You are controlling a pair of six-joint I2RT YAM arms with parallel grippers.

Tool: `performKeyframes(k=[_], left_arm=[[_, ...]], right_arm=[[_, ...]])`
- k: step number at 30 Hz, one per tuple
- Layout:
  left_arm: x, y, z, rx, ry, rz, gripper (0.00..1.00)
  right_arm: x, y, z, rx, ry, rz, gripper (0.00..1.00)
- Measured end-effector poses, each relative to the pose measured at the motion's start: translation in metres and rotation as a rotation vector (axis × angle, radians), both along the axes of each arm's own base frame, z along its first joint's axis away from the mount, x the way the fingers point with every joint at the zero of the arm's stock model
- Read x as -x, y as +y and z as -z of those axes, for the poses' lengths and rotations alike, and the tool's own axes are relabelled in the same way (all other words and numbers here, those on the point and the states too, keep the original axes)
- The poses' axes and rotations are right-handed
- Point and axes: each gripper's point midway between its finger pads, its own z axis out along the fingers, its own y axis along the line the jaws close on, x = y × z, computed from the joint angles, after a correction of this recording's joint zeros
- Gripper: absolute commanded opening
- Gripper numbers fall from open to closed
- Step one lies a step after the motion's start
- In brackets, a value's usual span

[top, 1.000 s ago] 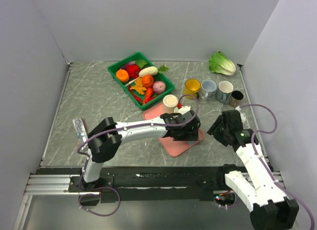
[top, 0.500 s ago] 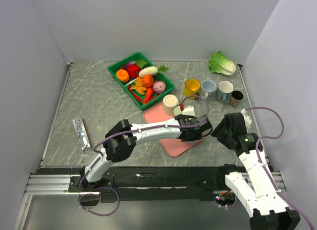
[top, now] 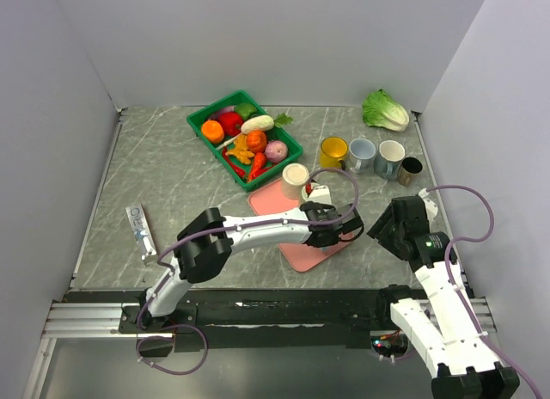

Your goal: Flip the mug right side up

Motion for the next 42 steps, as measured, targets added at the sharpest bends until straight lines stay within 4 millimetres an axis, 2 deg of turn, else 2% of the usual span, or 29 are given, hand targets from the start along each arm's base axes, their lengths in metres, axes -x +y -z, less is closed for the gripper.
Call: performKeyframes(k=[1,10,14,18,21,25,29,33,34,37,42], left_arm=[[0.0,0.002,0.0,-0.005,-0.003,0.005,0.01],[0.007,0.009,-0.001,-0.047,-0.031,0.114,0.01],[0.021,0.02,-0.005,-0.077,-0.02,0.188,0.01],[0.034,0.031,-0.022,-0.057,-0.001,0.248,0.01],[0.042,0.037,-0.045,-0.002,0.002,0.282,0.01],[0.04,0.04,-0.082,0.111,-0.009,0.298,0.01],[0.026,0.05,-0.12,0.249,-0.026,0.28,0.01],[0.003,0.073,-0.158,0.411,-0.053,0.238,0.01],[-0.002,0.08,-0.167,0.449,-0.062,0.229,0.01],[-0.016,0.095,-0.193,0.568,-0.097,0.209,0.01],[-0.033,0.1,-0.244,0.791,-0.162,0.222,0.01]], right_arm=[[0.0,0.0,0.0,0.002,0.0,-0.002,0.68],[0.0,0.003,-0.003,-0.004,-0.001,-0.047,0.69],[-0.006,0.019,-0.019,-0.062,-0.034,-0.127,0.69],[-0.012,0.037,-0.04,-0.128,-0.078,-0.212,0.69],[-0.015,0.049,-0.053,-0.174,-0.105,-0.275,0.7],[-0.015,0.066,-0.067,-0.234,-0.135,-0.361,0.7],[-0.013,0.084,-0.08,-0.308,-0.171,-0.447,0.71],[-0.01,0.1,-0.095,-0.381,-0.214,-0.525,0.73],[-0.01,0.102,-0.099,-0.391,-0.228,-0.537,0.77],[-0.01,0.11,-0.122,-0.427,-0.294,-0.576,0.89],[-0.012,0.125,-0.169,-0.498,-0.461,-0.651,0.95]])
